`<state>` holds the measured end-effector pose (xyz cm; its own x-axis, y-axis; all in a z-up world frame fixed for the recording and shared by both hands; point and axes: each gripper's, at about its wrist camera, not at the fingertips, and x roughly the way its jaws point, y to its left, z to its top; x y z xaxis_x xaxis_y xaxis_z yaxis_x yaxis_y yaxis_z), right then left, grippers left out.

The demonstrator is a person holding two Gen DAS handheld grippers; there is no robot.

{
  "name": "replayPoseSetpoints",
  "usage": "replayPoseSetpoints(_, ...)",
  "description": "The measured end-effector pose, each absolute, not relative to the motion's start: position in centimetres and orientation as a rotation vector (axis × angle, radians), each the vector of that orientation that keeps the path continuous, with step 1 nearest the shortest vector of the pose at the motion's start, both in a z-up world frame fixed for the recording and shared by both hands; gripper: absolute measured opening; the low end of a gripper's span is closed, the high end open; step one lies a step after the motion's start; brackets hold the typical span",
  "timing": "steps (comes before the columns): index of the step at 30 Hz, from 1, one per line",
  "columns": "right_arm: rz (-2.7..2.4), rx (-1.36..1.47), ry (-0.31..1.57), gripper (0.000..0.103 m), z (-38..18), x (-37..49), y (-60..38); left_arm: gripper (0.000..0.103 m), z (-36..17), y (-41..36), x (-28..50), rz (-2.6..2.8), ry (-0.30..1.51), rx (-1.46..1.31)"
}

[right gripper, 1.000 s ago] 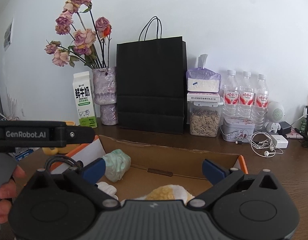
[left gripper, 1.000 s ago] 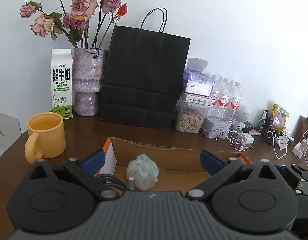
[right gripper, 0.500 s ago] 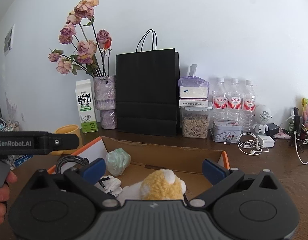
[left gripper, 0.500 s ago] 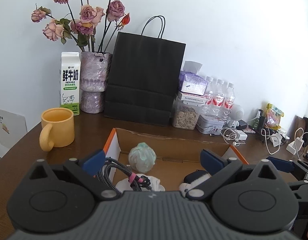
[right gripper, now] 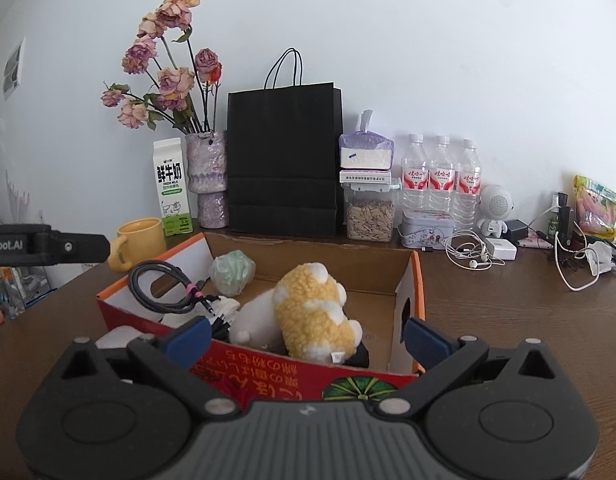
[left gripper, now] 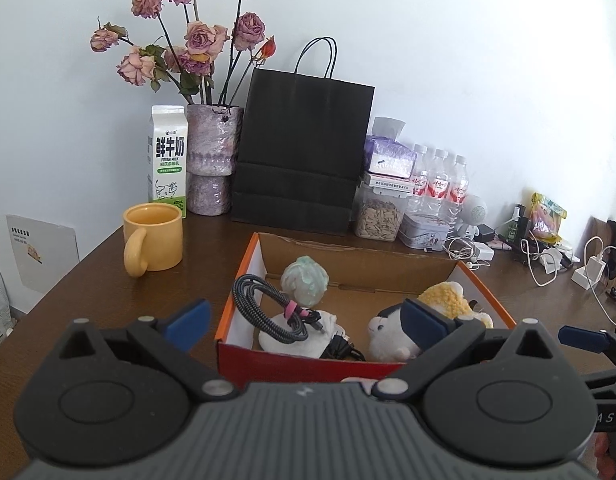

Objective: Organize objects
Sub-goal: 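Move both grippers back toward the remaining clutter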

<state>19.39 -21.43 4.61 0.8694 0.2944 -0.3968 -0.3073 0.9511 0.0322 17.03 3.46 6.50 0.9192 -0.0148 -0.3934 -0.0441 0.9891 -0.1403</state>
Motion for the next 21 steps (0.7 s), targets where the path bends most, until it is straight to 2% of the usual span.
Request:
replayPoseSetpoints(19,0.290,-0.054,0.522,0.103,0.9,15.0,-23.6,0.103,1.7,7.1,12.7,0.106,0.563,-0.119)
replayPoseSetpoints(21,0.289,-0.061,0.535,0.100,0.3,15.0,-23.8,0.103,1.0,7.3,12.7,0.104,0.584,-0.113)
